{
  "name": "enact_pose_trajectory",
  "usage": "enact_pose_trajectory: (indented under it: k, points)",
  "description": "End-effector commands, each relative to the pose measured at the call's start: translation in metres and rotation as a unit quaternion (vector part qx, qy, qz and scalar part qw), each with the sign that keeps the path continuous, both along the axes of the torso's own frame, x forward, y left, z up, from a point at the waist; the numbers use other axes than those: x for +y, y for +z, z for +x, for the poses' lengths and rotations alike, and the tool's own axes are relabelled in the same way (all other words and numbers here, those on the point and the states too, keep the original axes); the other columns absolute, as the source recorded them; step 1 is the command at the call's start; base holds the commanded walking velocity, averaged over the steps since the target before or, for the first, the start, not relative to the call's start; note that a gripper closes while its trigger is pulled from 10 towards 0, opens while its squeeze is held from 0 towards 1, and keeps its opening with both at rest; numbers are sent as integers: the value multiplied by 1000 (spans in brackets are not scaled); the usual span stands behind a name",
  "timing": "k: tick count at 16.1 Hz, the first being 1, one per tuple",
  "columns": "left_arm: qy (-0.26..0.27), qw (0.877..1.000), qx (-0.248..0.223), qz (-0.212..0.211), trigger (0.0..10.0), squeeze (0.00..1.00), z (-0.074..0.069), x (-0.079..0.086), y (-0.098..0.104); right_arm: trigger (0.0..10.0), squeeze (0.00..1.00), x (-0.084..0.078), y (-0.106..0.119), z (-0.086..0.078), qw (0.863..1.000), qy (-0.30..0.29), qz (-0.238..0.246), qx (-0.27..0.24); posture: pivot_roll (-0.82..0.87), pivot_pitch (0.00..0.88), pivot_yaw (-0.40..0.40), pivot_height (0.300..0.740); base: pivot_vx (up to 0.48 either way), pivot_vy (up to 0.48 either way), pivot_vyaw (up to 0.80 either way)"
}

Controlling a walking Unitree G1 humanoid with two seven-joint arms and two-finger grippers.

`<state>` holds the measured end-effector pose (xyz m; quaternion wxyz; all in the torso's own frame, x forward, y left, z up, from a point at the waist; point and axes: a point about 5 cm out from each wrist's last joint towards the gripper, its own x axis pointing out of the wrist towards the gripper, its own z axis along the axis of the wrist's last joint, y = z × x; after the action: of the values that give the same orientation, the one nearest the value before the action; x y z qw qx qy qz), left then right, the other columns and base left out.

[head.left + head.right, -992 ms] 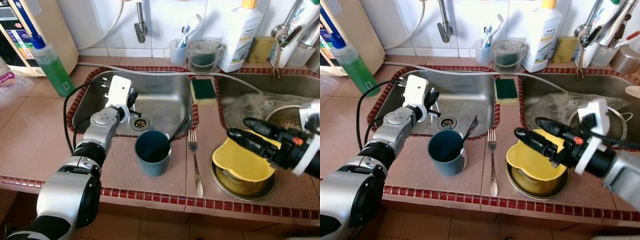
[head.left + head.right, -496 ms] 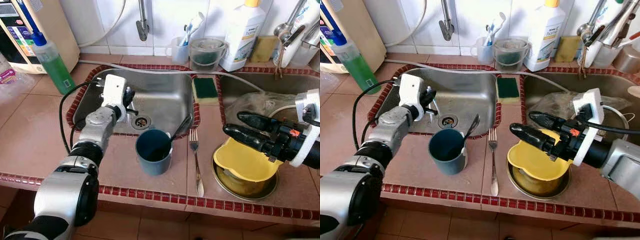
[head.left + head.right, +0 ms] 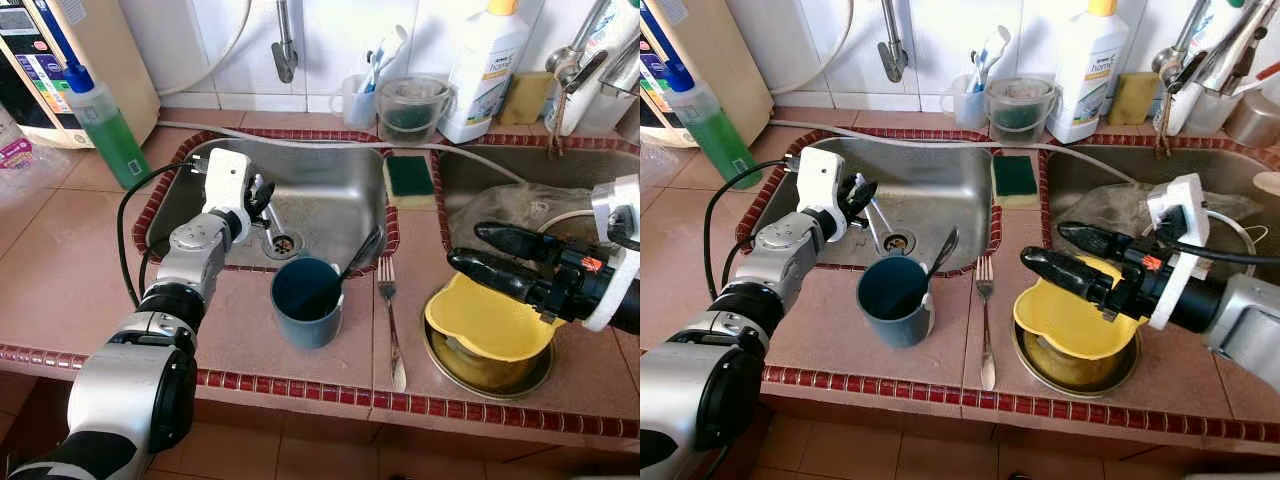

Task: Kitchen organization

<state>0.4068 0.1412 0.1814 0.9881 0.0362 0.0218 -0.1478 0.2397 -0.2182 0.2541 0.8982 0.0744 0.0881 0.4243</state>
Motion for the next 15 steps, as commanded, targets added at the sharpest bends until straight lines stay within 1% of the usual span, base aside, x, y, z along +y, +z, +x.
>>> enact_pose_trajectory:
  k: [1,4,7,15]
  points:
    - [0,1000,5,-5,10000,1000,0,2,-1,10000,0,4,0,-1,1000,11,-4,-4,-329,131,72,740,0,0,0]
    - [0,1000,4,-6,10000,1000,0,3,0,10000,0,9,-3,-1,1000,23,-3,-3,-324,127,72,740,0,0,0]
    - [-2,1000,3,-2,10000,1000,0,5,1,10000,0,9,-2,2,1000,23,-2,-6,-319,127,71,740,0,0,0]
    - [1,1000,6,-7,10000,1000,1,8,3,10000,0,10,-3,3,1000,27,0,-6,-315,132,75,740,0,0,0]
